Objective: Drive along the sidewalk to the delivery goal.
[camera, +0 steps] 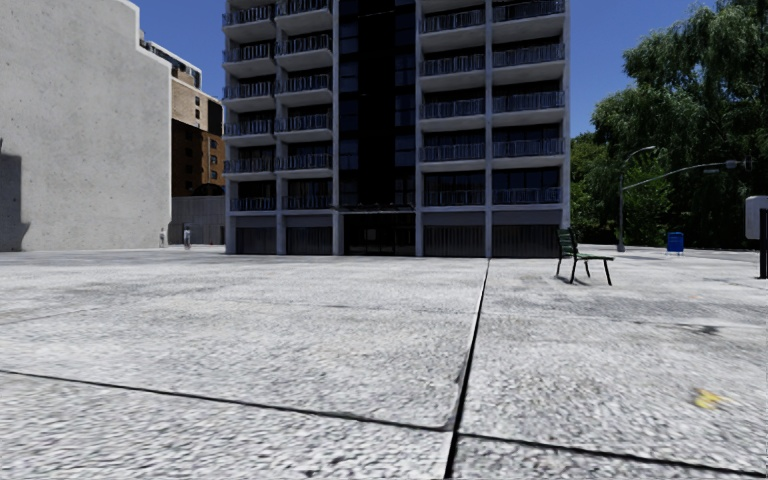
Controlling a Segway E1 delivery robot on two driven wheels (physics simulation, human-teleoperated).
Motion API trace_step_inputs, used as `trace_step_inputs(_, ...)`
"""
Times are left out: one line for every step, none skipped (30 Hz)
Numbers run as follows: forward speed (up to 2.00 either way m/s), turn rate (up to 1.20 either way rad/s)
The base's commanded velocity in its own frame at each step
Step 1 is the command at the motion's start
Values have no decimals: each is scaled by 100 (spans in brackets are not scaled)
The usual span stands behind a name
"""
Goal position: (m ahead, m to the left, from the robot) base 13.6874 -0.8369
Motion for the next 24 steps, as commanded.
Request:
trace_step_inputs(200, 0)
trace_step_inputs(200, 0)
trace_step_inputs(200, 0)
trace_step_inputs(200, 0)
trace_step_inputs(200, 0)
trace_step_inputs(200, 0)
trace_step_inputs(200, 0)
trace_step_inputs(200, 0)
trace_step_inputs(200, 0)
trace_step_inputs(200, 0)
trace_step_inputs(200, 0)
trace_step_inputs(200, 0)
trace_step_inputs(200, 0)
trace_step_inputs(200, 0)
trace_step_inputs(200, 0)
trace_step_inputs(200, 0)
trace_step_inputs(200, 0)
trace_step_inputs(200, 0)
trace_step_inputs(200, 0)
trace_step_inputs(200, 0)
trace_step_inputs(200, 0)
trace_step_inputs(200, 0)
trace_step_inputs(200, 0)
trace_step_inputs(200, -11)
